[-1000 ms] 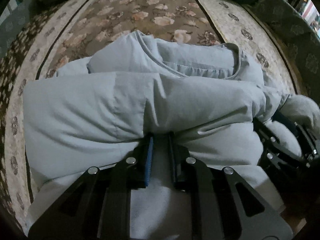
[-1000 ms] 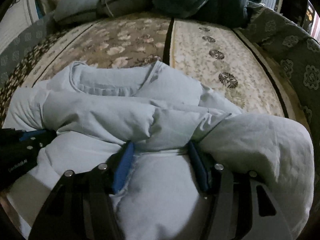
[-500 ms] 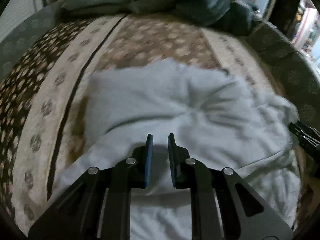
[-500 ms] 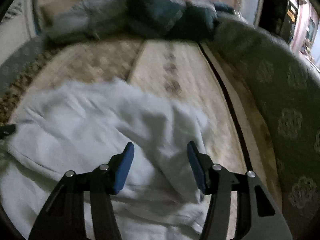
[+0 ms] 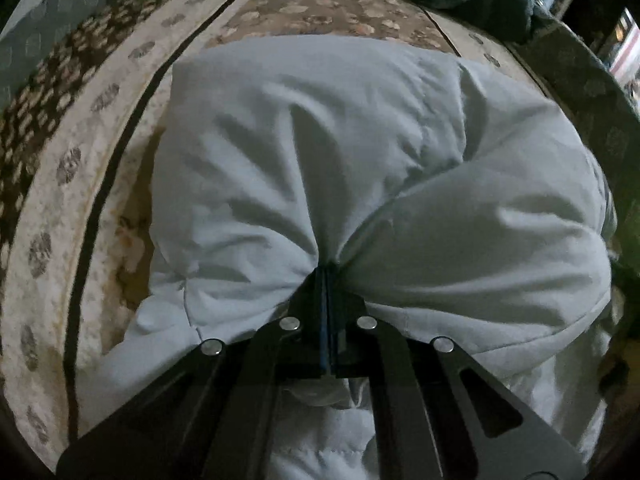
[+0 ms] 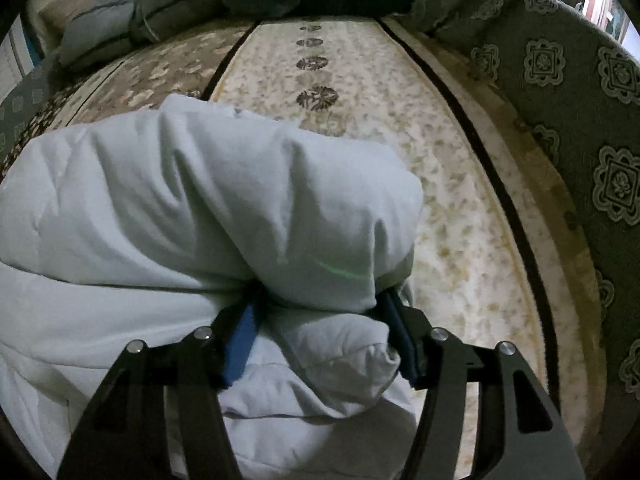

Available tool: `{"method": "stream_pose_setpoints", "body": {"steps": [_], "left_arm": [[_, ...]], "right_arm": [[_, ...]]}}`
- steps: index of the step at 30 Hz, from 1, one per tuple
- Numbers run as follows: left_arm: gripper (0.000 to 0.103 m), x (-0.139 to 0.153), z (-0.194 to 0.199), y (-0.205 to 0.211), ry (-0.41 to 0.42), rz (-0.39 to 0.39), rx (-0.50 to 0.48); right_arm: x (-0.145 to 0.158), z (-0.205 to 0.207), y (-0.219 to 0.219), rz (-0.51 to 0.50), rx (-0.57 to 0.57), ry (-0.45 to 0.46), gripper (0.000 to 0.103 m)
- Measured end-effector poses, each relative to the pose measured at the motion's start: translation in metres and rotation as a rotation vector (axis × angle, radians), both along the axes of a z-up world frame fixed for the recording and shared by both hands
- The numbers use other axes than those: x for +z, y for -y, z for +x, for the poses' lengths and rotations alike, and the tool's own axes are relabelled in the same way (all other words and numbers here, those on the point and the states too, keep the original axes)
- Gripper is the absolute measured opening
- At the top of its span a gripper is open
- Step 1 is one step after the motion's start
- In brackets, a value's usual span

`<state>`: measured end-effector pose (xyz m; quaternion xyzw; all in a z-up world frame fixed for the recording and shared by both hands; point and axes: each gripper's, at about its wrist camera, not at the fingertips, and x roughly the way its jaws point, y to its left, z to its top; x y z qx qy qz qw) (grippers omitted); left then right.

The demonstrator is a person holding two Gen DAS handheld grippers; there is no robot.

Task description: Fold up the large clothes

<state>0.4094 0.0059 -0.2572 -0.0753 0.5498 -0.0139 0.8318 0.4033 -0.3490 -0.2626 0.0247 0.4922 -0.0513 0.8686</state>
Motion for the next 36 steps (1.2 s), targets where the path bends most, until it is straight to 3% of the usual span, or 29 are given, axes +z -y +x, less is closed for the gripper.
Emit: {"method": "stream_pose_setpoints", "body": {"steps": [3, 5, 6, 7, 12, 16, 19, 23, 29, 36], "left_arm": [[0.003, 0.008, -0.005, -0.001, 0.001, 0.006, 0.012], [0.021, 0.023, -0.021, -0.002, 0.013, -0.014, 0.029], [0.044, 0.031, -0.029, -0.002, 0.032, -0.033, 0.028], [0.053, 0.043, -0.040, 0.000, 0.058, -0.040, 0.027], [0.055, 0.103, -0.103, 0.018, 0.169, -0.059, -0.022], [0.078, 0.145, -0.162, 0.026, 0.248, -0.047, -0.014], [0.086, 0.168, -0.200, 0.023, 0.273, -0.074, -0.011], [0.091, 0.194, -0.239, 0.022, 0.286, -0.086, -0.014], [0.098, 0.230, -0.295, 0.024, 0.354, -0.045, -0.041], [0.100, 0.241, -0.352, 0.034, 0.399, -0.069, -0.087]], "right_arm": [[0.019, -0.013, 0.006, 0.038, 0.014, 0.024, 0.060], [0.050, -0.042, 0.005, 0.063, 0.050, 0.130, 0.061], [0.067, -0.058, 0.002, 0.071, 0.072, 0.181, 0.061], [0.082, -0.072, 0.000, 0.079, 0.089, 0.217, 0.061], [0.156, -0.147, -0.021, 0.090, 0.188, 0.351, 0.061], [0.190, -0.194, -0.025, 0.157, 0.193, 0.389, 0.061], [0.215, -0.237, -0.026, 0.203, 0.187, 0.422, 0.061], [0.247, -0.281, -0.031, 0.241, 0.219, 0.456, 0.061], [0.296, -0.352, -0.042, 0.179, 0.291, 0.535, 0.069], [0.300, -0.408, -0.033, 0.179, 0.239, 0.539, 0.071]]}}
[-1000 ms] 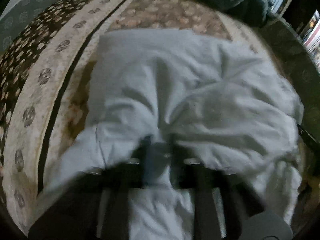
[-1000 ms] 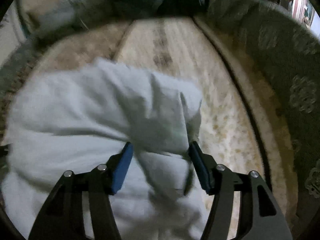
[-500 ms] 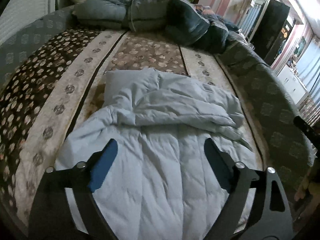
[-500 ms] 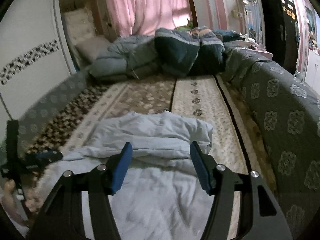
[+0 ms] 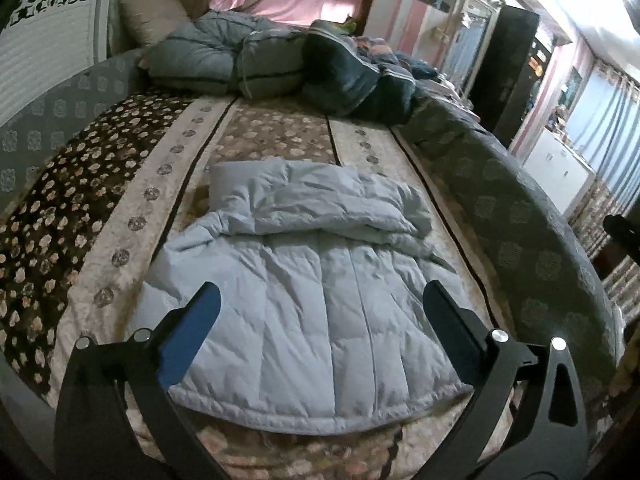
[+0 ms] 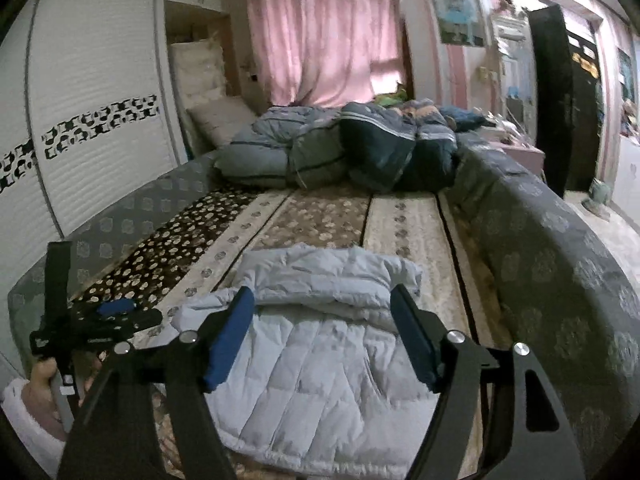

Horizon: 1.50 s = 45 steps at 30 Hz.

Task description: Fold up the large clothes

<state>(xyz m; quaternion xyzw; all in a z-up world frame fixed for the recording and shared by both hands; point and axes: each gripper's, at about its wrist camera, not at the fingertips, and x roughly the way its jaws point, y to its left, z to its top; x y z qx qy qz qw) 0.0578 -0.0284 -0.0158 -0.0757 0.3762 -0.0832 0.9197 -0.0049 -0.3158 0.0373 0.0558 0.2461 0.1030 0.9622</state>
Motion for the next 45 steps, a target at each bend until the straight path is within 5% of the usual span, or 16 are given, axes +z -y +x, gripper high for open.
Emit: {"method": "stream_pose_setpoints", "body": {"steps": [8, 16, 27, 45], "left_arm": [[0.100, -0.032, -0.038, 0.003, 0.004, 0.076, 0.002], [0.100, -0.064, -0.045, -0.030, -0.071, 0.057, 0.064], [0.100, -0.091, -0.043, -0.064, -0.052, 0.171, 0.195], [0.100, -0.137, -0.026, -0.092, -0.138, 0.195, 0.232]], "right_arm": [[-0.049, -0.049, 0.004, -0.025, -0.085, -0.040, 0.074], [-0.109, -0.037, 0.008, -0.038, -0.229, -0.033, 0.078], [-0.161, -0.001, 0.006, -0.074, -0.251, -0.101, 0.088], [-0.196, 0.017, 0.014, -0.111, -0.302, -0.192, 0.091]]}}
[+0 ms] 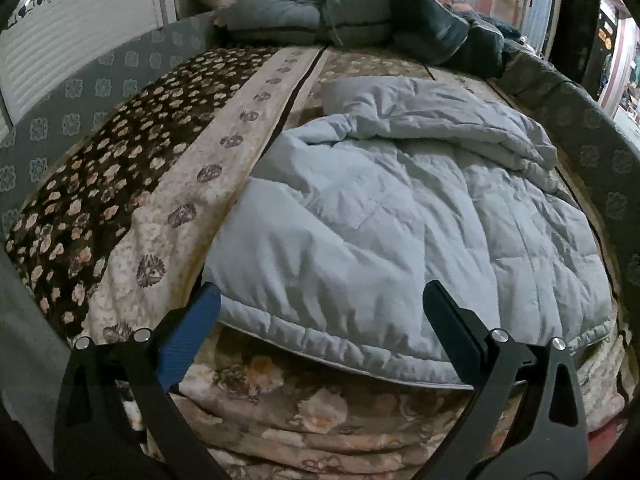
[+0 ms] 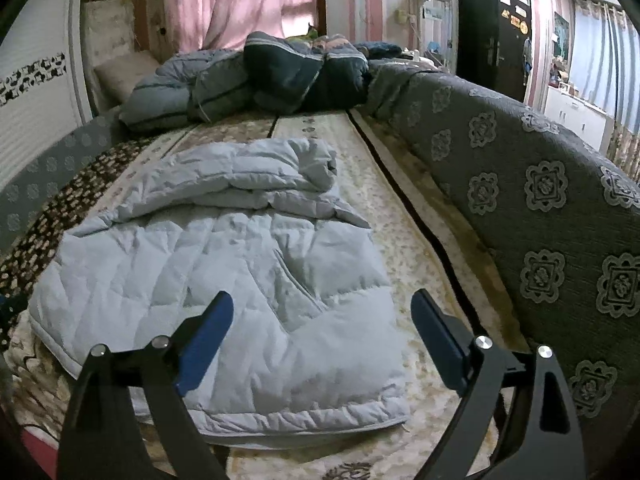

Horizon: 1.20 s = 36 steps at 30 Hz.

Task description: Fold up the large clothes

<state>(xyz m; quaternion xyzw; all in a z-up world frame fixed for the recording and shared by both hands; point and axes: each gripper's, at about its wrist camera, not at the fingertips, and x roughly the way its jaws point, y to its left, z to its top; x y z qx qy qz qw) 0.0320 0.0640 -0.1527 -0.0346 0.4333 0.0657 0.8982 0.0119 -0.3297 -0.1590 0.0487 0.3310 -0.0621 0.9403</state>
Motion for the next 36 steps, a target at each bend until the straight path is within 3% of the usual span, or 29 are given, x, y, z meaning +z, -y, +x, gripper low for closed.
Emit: {"method": "stream_pose_setpoints", "body": {"steps": [10, 14, 18, 25, 36], "left_arm": [[0.100, -0.021, 0.013, -0.045, -0.021, -0.086, 0.041], [0.091, -0.032, 0.021, -0.066, -0.038, -0.164, 0.047], [0.084, -0.053, 0.035, -0.072, -0.084, -0.153, 0.056], [0.085, -0.067, 0.044, -0.053, -0.077, -0.053, 0.039], [0.080, -0.063, 0.051, -0.074, -0.054, -0.147, -0.011]], "right_arm": [[-0.014, 0.001, 0.018, 0.010, -0.055, -0.042, 0.091], [-0.016, 0.003, 0.017, -0.005, -0.053, -0.049, 0.091], [-0.016, 0.005, 0.015, -0.015, -0.052, -0.053, 0.091], [-0.026, 0.018, 0.009, -0.030, -0.037, -0.096, 0.091], [-0.025, 0.029, -0.016, -0.080, 0.030, -0.098, 0.091]]}}
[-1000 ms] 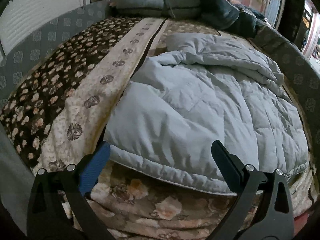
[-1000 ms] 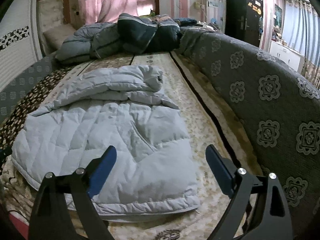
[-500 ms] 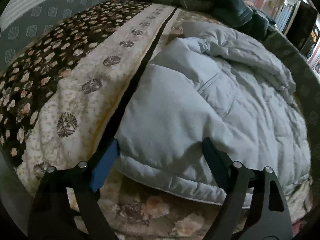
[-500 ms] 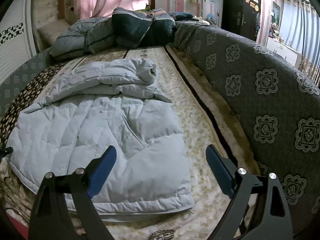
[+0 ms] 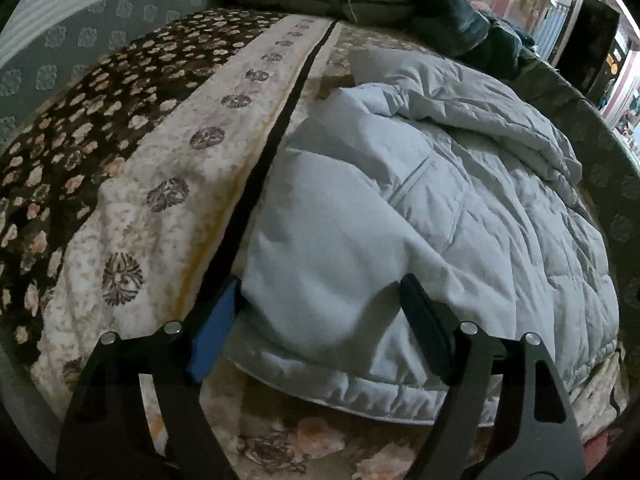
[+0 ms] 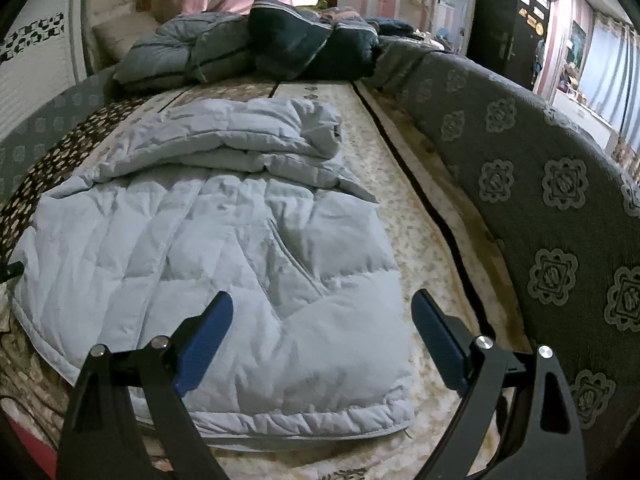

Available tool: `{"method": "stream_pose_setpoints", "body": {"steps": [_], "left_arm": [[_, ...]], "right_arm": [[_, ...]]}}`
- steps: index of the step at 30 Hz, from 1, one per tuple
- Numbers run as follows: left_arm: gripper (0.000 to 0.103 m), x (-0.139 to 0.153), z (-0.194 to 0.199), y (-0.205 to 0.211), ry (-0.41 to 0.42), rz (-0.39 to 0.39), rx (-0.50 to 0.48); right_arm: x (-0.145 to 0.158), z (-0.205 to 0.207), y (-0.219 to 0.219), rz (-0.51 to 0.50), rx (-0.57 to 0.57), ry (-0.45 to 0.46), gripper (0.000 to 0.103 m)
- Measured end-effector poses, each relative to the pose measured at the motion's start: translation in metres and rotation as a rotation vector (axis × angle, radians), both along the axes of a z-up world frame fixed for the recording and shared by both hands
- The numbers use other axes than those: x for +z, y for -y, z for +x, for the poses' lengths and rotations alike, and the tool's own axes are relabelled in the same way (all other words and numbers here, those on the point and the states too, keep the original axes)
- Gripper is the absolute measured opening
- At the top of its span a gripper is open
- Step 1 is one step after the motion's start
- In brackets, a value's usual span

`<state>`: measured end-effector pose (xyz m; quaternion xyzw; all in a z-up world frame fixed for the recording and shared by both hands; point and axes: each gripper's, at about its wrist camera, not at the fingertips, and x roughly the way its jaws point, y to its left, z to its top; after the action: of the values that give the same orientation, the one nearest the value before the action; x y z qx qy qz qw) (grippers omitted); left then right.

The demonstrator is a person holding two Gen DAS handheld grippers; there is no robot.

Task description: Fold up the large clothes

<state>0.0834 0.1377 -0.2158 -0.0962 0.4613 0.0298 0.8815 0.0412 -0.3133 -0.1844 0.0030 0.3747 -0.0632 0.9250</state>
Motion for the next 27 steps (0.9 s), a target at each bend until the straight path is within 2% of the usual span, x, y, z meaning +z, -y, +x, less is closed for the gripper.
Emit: {"method": "stream_pose_setpoints", "body": {"steps": [4, 9, 10, 14, 15, 16, 17, 18, 19, 20, 22, 24, 27], "left_arm": [[0.080, -0.004, -0.005, 0.007, 0.006, 0.045, -0.049], [0.080, -0.002, 0.002, -0.002, -0.005, 0.048, -0.051], [0.080, -0.003, 0.004, -0.006, -0.011, 0.037, -0.048], [0.080, -0.017, 0.008, -0.022, -0.048, -0.093, -0.037], [0.077, -0.017, 0.007, -0.019, -0.045, -0.094, -0.052], [0.069, -0.017, 0.005, -0.014, -0.044, -0.095, -0.072], [0.064, -0.016, 0.004, -0.008, -0.049, -0.102, -0.097], [0.052, -0.016, 0.002, -0.004, -0.053, -0.109, -0.110], [0.033, -0.015, 0.001, -0.001, -0.062, -0.131, -0.129], [0.029, -0.013, -0.003, 0.001, -0.066, -0.165, -0.146], [0.028, -0.007, -0.011, 0.003, -0.046, -0.175, -0.155], [0.028, -0.007, -0.014, 0.004, -0.044, -0.149, -0.158], [0.035, -0.014, -0.007, 0.006, -0.064, -0.105, -0.147]], "right_arm": [[-0.001, 0.000, 0.003, 0.008, -0.007, -0.006, 0.091], [-0.005, -0.001, 0.019, 0.048, -0.036, -0.006, 0.091], [-0.005, -0.002, 0.022, 0.054, -0.041, -0.001, 0.091], [-0.004, -0.002, 0.029, 0.054, -0.049, 0.011, 0.091], [-0.005, -0.001, 0.031, 0.054, -0.048, 0.010, 0.091], [-0.006, -0.001, 0.033, 0.055, -0.045, 0.008, 0.091], [-0.008, 0.000, 0.033, 0.056, -0.040, 0.004, 0.091], [-0.010, 0.001, 0.034, 0.054, -0.033, -0.003, 0.091], [-0.012, 0.001, 0.034, 0.051, -0.031, -0.007, 0.091], [-0.015, 0.001, 0.035, 0.047, -0.025, -0.011, 0.091], [-0.021, 0.001, 0.036, 0.039, -0.030, -0.020, 0.091], [-0.030, 0.001, 0.039, 0.038, -0.049, -0.034, 0.091], [-0.043, 0.001, 0.047, 0.026, -0.090, -0.065, 0.091]]}}
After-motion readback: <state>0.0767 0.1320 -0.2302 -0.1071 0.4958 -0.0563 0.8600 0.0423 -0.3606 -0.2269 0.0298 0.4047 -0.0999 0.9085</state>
